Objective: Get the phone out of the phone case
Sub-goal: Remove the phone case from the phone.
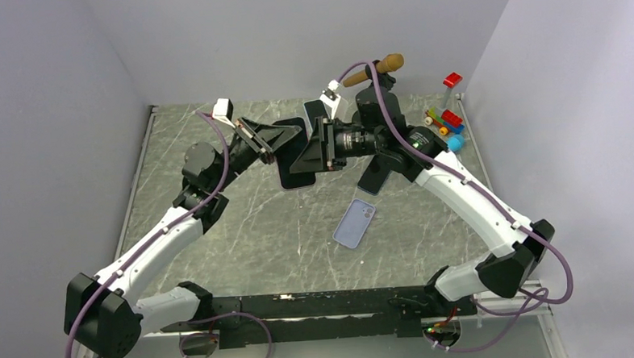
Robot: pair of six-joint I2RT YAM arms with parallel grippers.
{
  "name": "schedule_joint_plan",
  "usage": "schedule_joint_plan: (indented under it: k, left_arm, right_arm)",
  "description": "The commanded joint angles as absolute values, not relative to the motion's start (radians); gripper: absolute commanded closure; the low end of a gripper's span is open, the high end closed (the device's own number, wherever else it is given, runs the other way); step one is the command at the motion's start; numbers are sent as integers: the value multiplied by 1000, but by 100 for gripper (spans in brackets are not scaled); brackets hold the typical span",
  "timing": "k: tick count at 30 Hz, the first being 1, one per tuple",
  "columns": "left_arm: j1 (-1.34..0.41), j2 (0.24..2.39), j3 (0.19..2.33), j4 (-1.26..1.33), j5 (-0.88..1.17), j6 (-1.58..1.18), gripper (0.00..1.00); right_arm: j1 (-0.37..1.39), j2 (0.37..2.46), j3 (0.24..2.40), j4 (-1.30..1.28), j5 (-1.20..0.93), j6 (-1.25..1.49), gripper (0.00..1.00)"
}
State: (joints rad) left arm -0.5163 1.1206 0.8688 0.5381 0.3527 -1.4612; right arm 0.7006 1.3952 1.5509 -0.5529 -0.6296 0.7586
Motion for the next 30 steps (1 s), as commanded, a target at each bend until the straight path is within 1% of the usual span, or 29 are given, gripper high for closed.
schedule_joint_plan:
  k: [1,6,8,10,12,13,15,18,19,20,23,26,27,30]
  left_arm:
    - [-583,1096,884,771,418,-1601,100]
    - [-582,1091,884,750,431,-1581,100]
    - [-582,1091,886,738,448,-1573,100]
    - [-582,1089,891,716,464,-1549,100]
    - [-582,1089,896,704,474,-1531,100]
    - [-579,1091,899,691,485,-1528,99]
    - [-575,1095,896,693,497,-1530,87]
    - [-570,1092,882,718,496,-1537,57]
    - [-569,1087,879,722,498,-1534,44]
    - [-568,1085,878,731,502,-1533,36]
    - [-564,1075,882,742,526,-1516,24]
    - [-553,1047,870,739,538,-1500,3]
    - [-548,1036,861,737,540,-1496,1]
    - [-537,1001,831,732,542,-1487,1]
  right_arm:
    - [734,1458,1578,-539,-559,729,62]
    - [723,1435,1504,-377,-679,837,63]
    - [706,1421,1474,-305,-723,888,66]
    - [692,1404,1444,-228,-773,946,77]
    - [678,1387,1411,-145,-815,1015,95]
    - [673,1375,1397,-106,-831,1057,100]
    - [667,1363,1378,-45,-850,1109,100]
    - [662,1365,1366,47,-875,1191,100]
    - [662,1367,1365,71,-882,1216,100]
    - [660,1370,1366,92,-886,1234,100]
    - [658,1375,1374,117,-892,1272,100]
    - [651,1373,1367,156,-898,1309,100]
    - [650,1373,1364,167,-901,1321,100]
    - [649,1371,1356,191,-902,1340,100]
